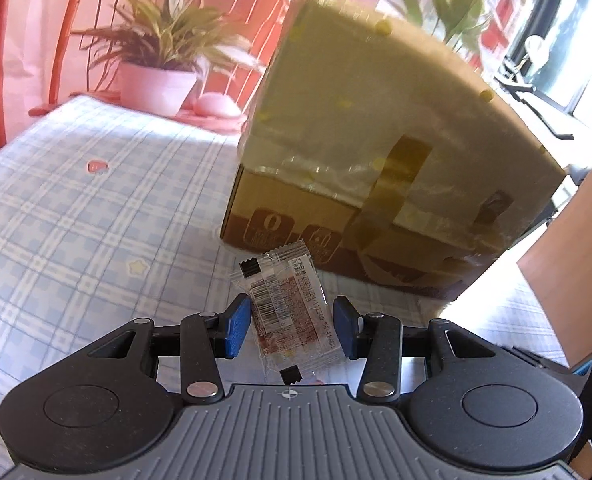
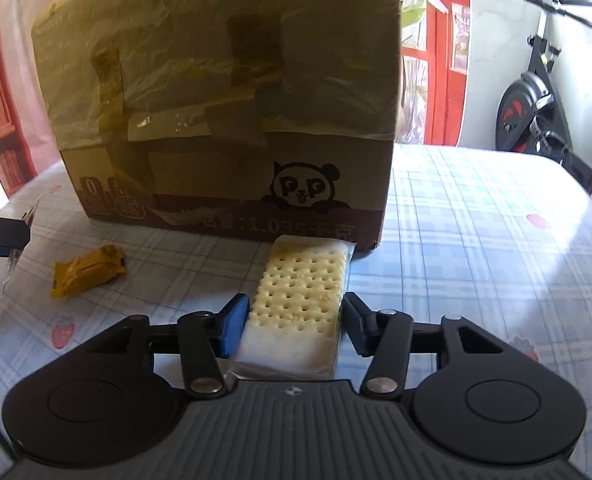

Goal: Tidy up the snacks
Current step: 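Close the left gripper on the sauce packet while the right closes on the cracker pack, then lift the sauce packet and cracker pack and carry them over the box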

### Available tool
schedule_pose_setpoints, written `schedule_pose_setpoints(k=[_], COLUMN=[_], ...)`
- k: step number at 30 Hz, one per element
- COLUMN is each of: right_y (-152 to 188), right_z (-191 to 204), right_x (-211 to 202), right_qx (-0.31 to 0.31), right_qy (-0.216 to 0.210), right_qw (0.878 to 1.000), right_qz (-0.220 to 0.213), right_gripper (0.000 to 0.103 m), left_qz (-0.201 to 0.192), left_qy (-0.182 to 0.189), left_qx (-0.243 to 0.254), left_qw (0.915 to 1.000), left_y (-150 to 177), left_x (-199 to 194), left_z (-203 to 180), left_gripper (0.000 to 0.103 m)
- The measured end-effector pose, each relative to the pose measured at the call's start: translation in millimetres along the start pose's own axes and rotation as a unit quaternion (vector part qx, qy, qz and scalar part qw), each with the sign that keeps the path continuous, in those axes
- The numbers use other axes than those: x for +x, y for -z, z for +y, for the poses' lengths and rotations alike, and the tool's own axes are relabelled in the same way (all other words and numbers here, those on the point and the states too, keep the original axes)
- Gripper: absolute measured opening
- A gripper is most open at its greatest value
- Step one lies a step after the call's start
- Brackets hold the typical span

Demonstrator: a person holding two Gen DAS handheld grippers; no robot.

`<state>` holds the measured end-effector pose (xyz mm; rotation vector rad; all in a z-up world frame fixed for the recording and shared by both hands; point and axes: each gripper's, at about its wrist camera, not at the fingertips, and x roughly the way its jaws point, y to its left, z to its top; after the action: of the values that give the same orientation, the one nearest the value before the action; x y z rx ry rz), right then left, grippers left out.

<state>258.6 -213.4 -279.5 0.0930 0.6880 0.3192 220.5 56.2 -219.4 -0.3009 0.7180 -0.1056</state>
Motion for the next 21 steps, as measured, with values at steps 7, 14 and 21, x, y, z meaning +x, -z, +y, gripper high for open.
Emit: schedule_pose_setpoints(k=[7,14,21], right_y=[4,-10,-49], right_z=[-7,3,17], right_x=[-38,-82,-125], right_qx=[0.041,0.043,0.025], right_qy=[-0.025,-0.042,-0.064], right_qw=[0.999,0.996,0.989], right_qz=[-0.019,-0.065,-0.134], right_gripper=[0.050,0.050,0.050], left_qz=[-0.035,-0.065,-0.101], left_qy=[0.026,0.056,0.089], left_qx=[0.025,0.040,0.076], left_qw=[0.9988,0.9955,0.9879], left_y=[-6,-17,-60], left_x=[-25,-53,-82], left_z=[-2,-5,-16], left_gripper=[0.047,0.047,0.047])
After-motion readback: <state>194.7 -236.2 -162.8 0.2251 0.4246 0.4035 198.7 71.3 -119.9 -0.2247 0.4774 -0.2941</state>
